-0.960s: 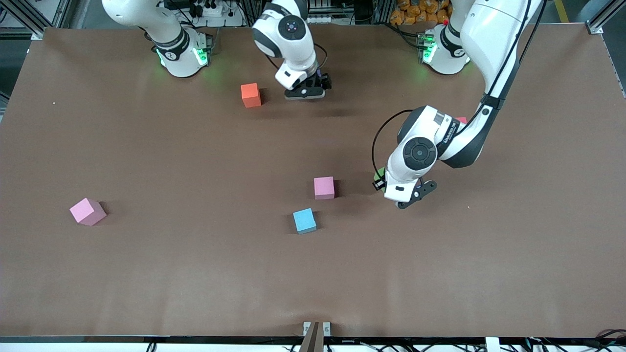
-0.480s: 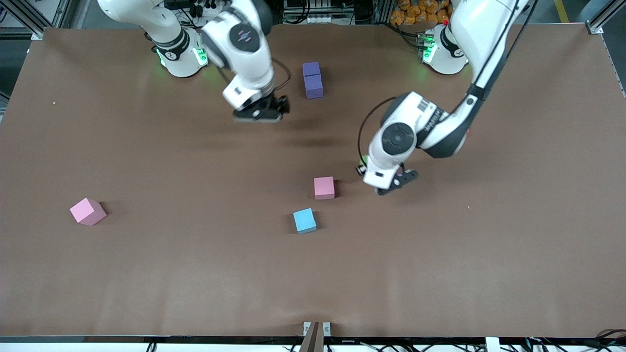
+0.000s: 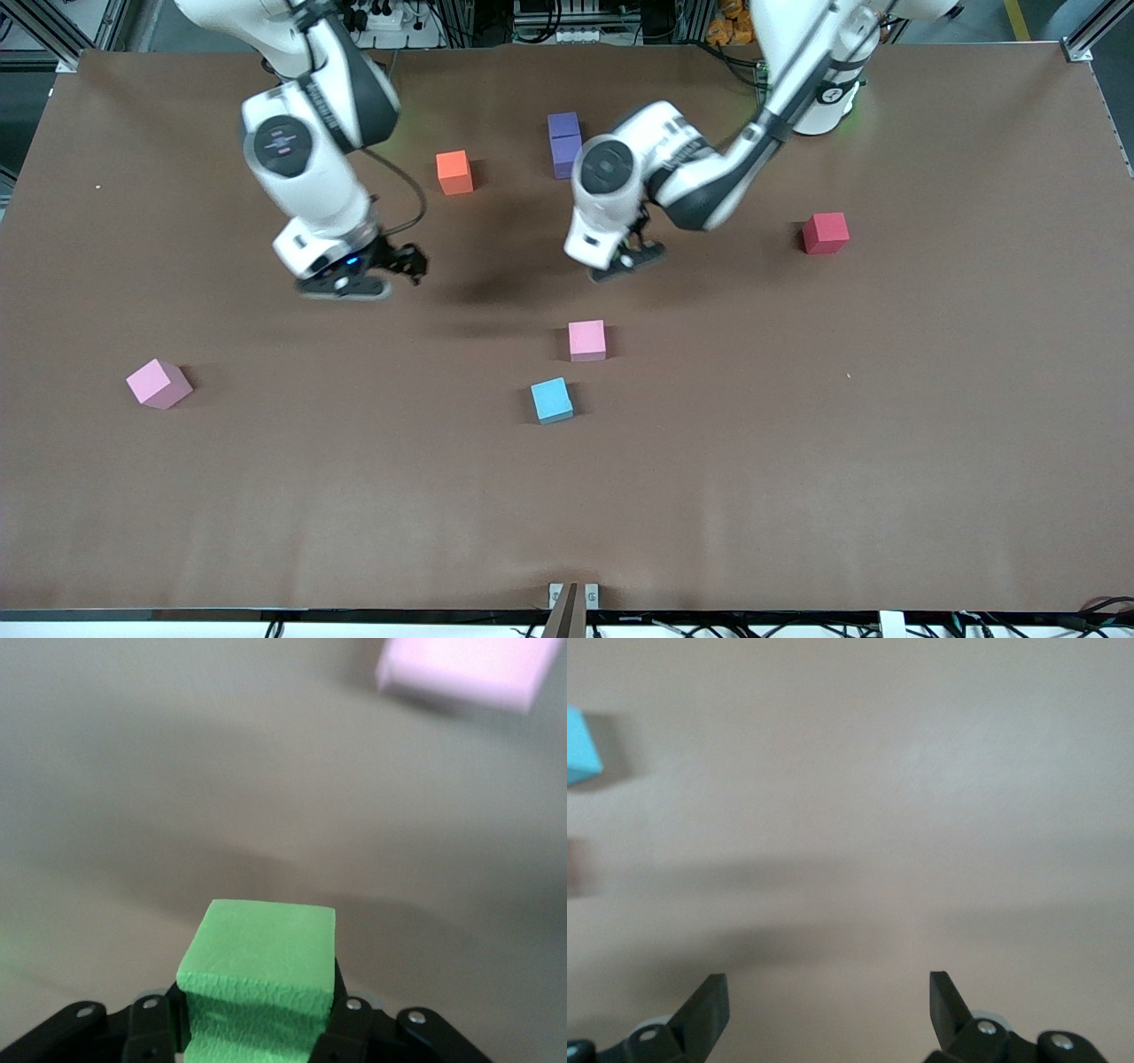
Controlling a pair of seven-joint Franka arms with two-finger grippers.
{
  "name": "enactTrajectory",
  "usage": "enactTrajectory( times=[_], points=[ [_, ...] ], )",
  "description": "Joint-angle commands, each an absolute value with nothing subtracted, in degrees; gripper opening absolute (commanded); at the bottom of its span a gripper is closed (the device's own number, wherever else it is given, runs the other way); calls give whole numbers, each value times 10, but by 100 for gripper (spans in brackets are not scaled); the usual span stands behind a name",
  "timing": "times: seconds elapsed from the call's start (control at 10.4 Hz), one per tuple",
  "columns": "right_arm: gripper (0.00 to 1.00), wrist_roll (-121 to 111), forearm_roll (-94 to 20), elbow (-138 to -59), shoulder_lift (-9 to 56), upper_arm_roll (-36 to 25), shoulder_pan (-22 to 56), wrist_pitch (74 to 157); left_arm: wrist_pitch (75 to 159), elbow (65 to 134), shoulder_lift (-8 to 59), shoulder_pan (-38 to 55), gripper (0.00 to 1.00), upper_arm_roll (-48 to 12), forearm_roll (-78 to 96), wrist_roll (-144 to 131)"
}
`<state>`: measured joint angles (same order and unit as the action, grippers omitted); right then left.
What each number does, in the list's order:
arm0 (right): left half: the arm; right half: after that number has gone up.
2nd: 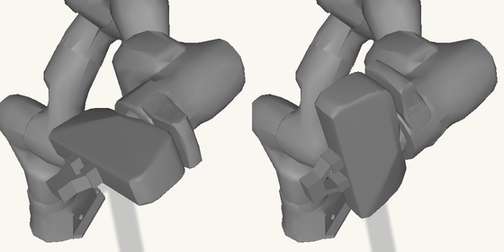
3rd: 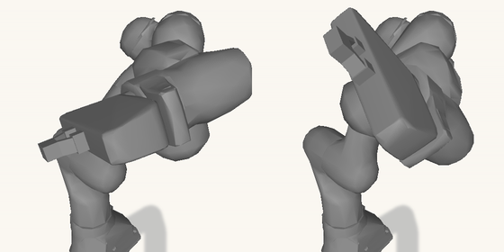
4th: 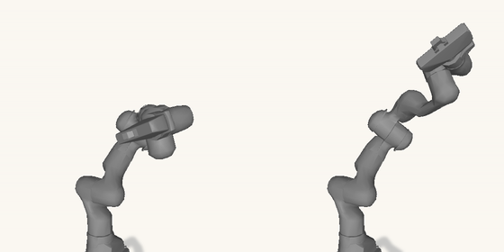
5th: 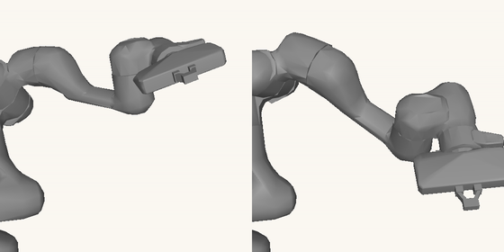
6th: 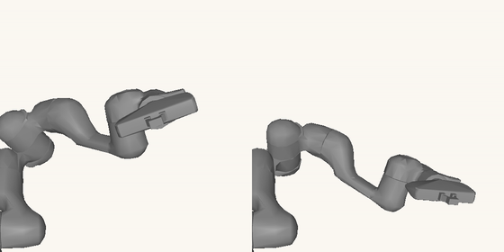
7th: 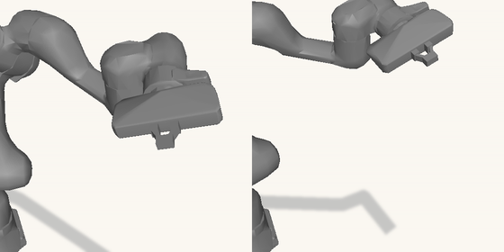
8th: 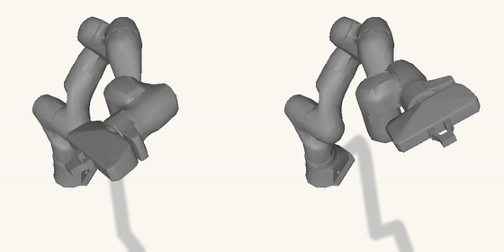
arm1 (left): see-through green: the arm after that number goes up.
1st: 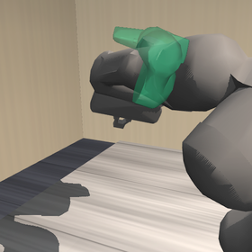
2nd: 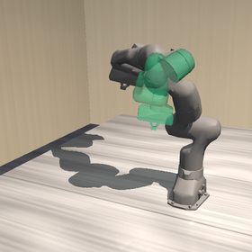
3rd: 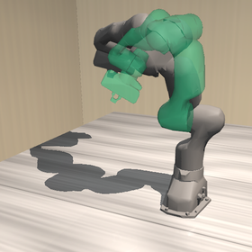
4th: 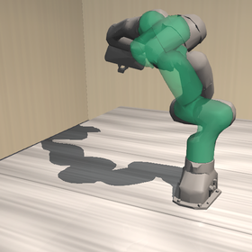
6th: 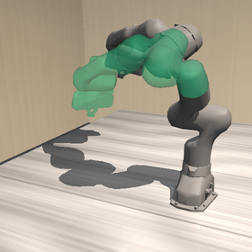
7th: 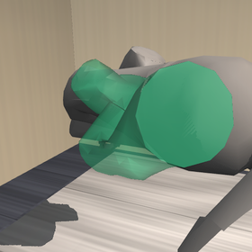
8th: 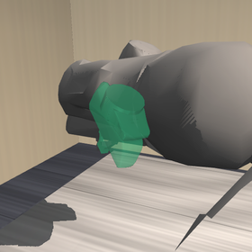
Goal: Arrange blocks into number 1
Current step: 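Move the green cube with the left gripper while the right gripper reaches pink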
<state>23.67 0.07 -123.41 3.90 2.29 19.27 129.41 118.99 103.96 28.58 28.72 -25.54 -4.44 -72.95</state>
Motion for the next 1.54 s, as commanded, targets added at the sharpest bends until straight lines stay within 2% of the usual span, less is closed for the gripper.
enactTrajectory(
  times=[0.0, 0.38, 0.77, 0.96, 1.25, 1.44],
  points=[
    [100, 159, 9, -1169, 76, 31, 130, 1288, 1199, 1037, 306, 326, 0, -252, -55, -739],
    [100, 76, 1, -1143, 118, 32, -27, 1294, 1266, 1038, 336, 373, 0, -252, -59, -731],
    [100, 112, -11, -1142, 204, 32, -168, 1330, 1271, 1051, 352, 408, 0, -250, -60, -730],
    [100, 112, -12, -1140, 234, 32, -197, 1363, 1271, 1064, 355, 419, 0, -250, -70, -730],
    [100, 105, -90, -1115, 258, 18, -213, 1361, 1271, 1072, 353, 418, 0, -250, -71, -730],
    [100, 105, -99, -1095, 270, 8, -213, 1359, 1271, 1079, 352, 419, 0, -252, -72, -730]
  ],
)
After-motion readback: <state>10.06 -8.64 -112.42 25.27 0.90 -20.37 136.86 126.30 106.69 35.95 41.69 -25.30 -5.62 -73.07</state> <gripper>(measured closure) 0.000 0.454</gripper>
